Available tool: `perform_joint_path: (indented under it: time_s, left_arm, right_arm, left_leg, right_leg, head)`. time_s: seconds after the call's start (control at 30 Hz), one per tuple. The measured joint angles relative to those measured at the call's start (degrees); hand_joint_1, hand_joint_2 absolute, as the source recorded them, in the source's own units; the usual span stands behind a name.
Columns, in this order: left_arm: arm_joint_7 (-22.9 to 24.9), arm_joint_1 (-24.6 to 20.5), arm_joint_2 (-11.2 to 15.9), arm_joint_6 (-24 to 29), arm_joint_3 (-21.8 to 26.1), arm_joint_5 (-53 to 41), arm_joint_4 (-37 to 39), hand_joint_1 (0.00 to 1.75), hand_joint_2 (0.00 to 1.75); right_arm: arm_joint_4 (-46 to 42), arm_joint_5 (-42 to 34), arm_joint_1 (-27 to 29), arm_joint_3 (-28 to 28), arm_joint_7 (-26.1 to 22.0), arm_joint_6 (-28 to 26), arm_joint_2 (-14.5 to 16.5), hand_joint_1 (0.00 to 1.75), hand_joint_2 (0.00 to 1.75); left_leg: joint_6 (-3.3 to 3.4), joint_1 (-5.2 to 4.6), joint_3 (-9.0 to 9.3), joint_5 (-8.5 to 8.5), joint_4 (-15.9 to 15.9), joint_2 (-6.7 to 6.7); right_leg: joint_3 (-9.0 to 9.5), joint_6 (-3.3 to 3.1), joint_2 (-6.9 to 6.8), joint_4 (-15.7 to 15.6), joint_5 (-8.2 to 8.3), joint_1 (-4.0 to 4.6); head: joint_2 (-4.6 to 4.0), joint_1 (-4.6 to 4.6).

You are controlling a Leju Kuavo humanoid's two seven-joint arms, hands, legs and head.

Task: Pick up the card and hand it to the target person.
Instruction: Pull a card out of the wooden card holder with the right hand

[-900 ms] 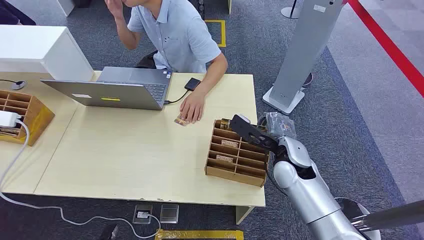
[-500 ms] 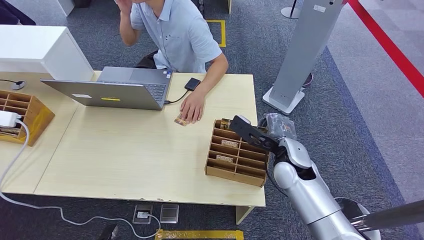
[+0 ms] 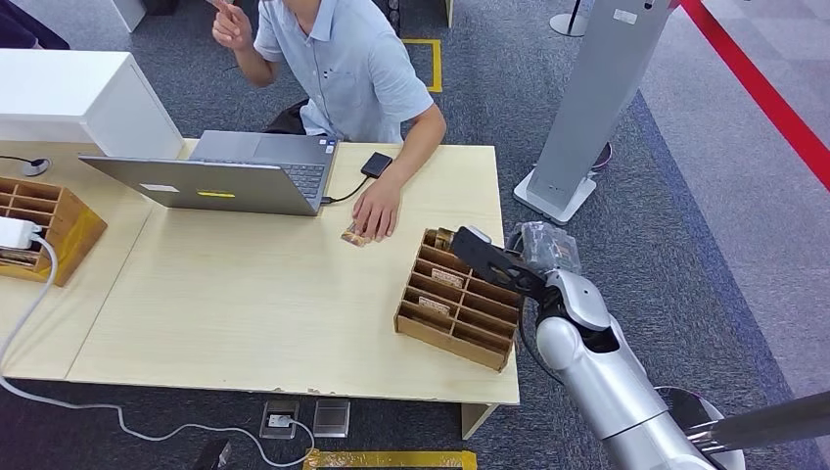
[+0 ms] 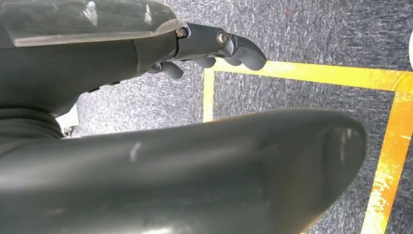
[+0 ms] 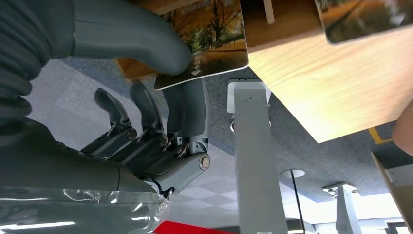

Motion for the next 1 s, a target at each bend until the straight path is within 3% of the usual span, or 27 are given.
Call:
perform_joint_path:
  time_s: [0.63,1.0]
  left_arm:
    - [-0.2,0.0,0.0,1.2,0.0,1.1,0.0,0.00,0.00]
    - [-0.9,0.1,0.0,1.1,0.0,1.4,0.0,0.00,0.00]
  right_arm:
    - [-1.5,-0.6,-0.2,0.0,0.0,0.0,0.0,1.75,1.75]
    - [-15.6,-1.9,0.2,-1.5,2.8,2.7,-2.2,1.75,1.75]
  left_leg:
    - [0.00,0.00,0.01,0.00,0.0,0.00]
    - [0.00,0.00,0.01,0.00,0.0,0.01]
  right_leg:
    - [0.01,0.00,0.00,0.0,0.00,0.00]
    - [-0.01,0.00,0.01,0.0,0.00,0.00]
  head:
    - [0.00,-0.01]
    - [0.00,-0.01]
